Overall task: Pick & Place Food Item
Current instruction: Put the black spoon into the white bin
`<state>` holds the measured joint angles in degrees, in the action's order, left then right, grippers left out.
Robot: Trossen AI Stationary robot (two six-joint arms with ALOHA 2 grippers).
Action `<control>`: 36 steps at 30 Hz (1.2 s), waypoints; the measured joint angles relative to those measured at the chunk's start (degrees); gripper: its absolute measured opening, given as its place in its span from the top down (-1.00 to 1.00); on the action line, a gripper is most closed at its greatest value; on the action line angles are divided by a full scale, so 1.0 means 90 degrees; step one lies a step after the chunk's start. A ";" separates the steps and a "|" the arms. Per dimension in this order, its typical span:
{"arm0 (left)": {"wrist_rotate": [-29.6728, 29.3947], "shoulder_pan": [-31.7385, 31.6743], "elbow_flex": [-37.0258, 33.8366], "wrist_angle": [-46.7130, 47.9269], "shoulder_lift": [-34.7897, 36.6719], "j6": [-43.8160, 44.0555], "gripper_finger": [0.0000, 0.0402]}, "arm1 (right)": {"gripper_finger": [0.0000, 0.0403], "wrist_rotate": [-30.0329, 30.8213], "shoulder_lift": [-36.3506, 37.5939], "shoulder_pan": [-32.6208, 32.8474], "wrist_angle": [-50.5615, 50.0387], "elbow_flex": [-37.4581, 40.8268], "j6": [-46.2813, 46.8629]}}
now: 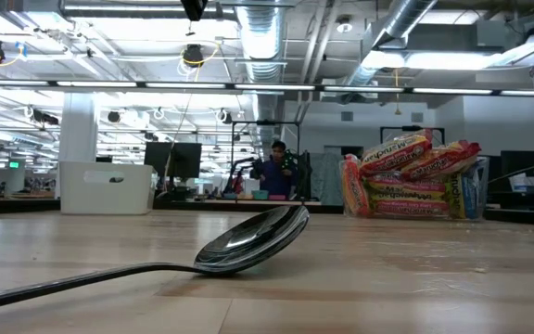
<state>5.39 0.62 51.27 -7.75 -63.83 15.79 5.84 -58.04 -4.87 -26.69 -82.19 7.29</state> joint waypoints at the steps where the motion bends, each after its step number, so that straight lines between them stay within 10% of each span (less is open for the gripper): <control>1: 0.0000 0.0000 0.0000 0.0000 0.0000 -0.0002 0.46 | 1.00 0.0001 0.0043 -0.0042 -0.0077 0.0000 0.0000; 36: -0.0002 0.0000 0.0000 -0.0002 0.0000 -0.0005 0.46 | 1.00 0.0197 0.1801 -0.1109 -0.1787 0.0096 0.0046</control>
<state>5.37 0.62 51.27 -7.77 -63.83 15.75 7.61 -41.83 -14.85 -42.78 -81.33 7.70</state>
